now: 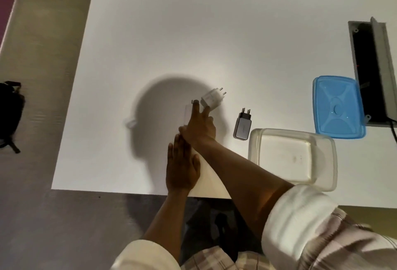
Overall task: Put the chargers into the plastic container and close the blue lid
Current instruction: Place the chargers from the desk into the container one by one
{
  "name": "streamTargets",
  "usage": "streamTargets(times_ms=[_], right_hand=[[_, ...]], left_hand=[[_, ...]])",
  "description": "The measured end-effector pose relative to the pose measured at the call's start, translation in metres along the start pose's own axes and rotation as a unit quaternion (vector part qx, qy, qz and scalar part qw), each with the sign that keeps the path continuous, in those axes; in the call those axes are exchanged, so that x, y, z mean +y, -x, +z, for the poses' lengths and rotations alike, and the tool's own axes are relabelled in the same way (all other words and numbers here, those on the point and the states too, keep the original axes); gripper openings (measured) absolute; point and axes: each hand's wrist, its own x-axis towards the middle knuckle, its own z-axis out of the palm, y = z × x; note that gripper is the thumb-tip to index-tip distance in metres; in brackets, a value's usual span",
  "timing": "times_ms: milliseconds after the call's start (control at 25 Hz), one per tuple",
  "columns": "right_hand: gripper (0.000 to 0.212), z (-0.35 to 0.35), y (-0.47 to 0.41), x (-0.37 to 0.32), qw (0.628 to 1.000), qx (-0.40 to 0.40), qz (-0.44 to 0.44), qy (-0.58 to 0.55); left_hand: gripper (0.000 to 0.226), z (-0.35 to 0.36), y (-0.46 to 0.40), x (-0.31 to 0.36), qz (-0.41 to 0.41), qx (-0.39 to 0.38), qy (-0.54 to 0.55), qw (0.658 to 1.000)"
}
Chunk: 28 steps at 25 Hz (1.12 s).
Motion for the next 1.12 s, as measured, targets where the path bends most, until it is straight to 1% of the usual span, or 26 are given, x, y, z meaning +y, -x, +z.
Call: streamTargets(times_ms=[160,320,400,480,600,680,720,800,880,1000,1120], right_hand=[[0.082,0.004,-0.005,0.004,1.000,0.020,-0.009,0.018],[0.083,0.001,-0.005,0.013,0.999,0.013,-0.027,0.034],[0.082,-0.005,0.001,0.015,0.998,0.013,-0.048,0.037],[0.082,-0.013,0.011,0.016,0.996,0.019,-0.080,0.016],[0.080,-0.037,0.042,0.031,0.986,0.056,-0.150,-0.044],[0.079,-0.061,0.066,0.057,0.975,0.103,-0.188,-0.052],[0.078,-0.074,0.077,0.074,0.973,0.119,-0.191,-0.047],[0.079,-0.100,0.097,0.108,0.980,0.117,-0.160,-0.029],[0.082,-0.119,0.109,0.137,0.989,0.095,-0.111,0.028],[0.084,-0.135,0.120,0.173,0.987,0.093,-0.047,0.120],[0.086,-0.142,0.125,0.201,0.985,0.067,-0.004,0.157]], left_hand=[[0.063,0.000,0.000,-0.001,0.004,0.005,-0.018,1.000],[0.061,0.000,0.000,0.000,0.012,0.020,-0.009,1.000],[0.062,0.000,0.000,-0.001,0.011,0.020,-0.012,1.000],[0.063,0.000,0.001,-0.001,0.010,0.017,-0.010,1.000],[0.064,-0.001,0.000,-0.002,0.010,0.016,-0.004,1.000],[0.064,-0.002,-0.001,-0.001,0.018,0.017,-0.007,1.000],[0.065,-0.002,-0.001,-0.001,0.021,0.019,-0.008,1.000],[0.067,-0.002,0.000,0.000,0.024,0.029,-0.008,0.999],[0.067,-0.001,0.001,0.000,0.026,0.035,-0.004,0.999],[0.067,-0.001,0.002,0.001,0.027,0.040,-0.001,0.999],[0.067,-0.002,0.001,0.003,0.025,0.037,0.003,0.999]])
